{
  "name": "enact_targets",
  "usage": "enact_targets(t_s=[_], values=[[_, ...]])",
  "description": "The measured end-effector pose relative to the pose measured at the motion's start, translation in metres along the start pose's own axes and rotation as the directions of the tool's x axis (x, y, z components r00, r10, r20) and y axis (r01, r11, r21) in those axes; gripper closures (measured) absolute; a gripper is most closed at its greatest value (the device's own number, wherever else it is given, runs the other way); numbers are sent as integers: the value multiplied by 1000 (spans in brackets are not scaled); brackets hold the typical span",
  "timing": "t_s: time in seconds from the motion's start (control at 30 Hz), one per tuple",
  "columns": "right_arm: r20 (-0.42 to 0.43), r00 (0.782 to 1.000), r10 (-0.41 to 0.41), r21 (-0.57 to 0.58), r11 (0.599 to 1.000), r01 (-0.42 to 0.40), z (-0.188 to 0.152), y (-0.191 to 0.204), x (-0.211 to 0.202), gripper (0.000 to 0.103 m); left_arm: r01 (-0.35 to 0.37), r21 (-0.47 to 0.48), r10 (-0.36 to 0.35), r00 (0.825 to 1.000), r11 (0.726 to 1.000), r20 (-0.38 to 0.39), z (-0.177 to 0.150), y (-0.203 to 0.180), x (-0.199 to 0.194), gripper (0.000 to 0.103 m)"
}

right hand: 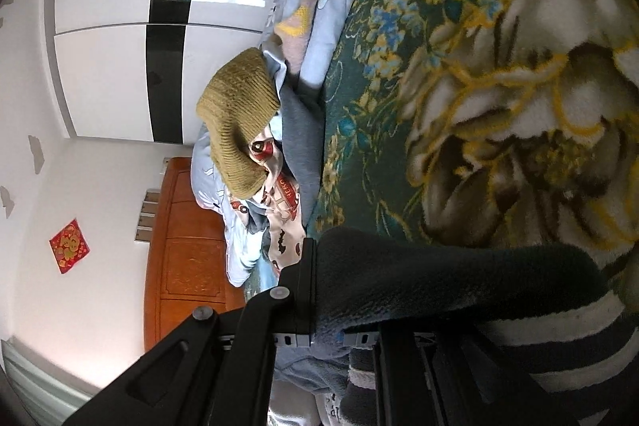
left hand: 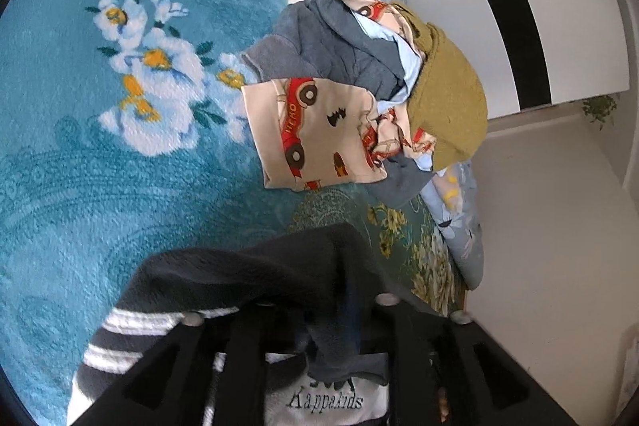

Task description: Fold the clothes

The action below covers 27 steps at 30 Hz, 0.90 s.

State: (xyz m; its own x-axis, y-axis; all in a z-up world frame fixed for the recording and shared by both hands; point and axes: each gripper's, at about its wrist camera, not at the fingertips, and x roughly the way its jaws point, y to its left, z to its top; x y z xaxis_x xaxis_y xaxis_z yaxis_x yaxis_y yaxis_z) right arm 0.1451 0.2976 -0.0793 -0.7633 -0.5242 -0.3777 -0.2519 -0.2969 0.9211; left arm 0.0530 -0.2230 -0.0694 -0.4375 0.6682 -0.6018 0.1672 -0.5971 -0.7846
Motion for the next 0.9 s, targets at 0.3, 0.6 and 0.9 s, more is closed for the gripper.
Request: enact_targets(t_s=[0.3,0.6,0.9], values=[[0,1000,-16,-70,997,16,-9,21,-11,56,24,58,-23,1000,998,-17,-20,-18,-26,37],[1,1000,30,-122,992,-30,-33,47,-47,35,68,87,-74,996,994,57,-61,-12,-96,35],[33,998,48,-220,975,-40,-68,65,-101,33,-44,43,33,969,998,243,-84,47,-176,35]])
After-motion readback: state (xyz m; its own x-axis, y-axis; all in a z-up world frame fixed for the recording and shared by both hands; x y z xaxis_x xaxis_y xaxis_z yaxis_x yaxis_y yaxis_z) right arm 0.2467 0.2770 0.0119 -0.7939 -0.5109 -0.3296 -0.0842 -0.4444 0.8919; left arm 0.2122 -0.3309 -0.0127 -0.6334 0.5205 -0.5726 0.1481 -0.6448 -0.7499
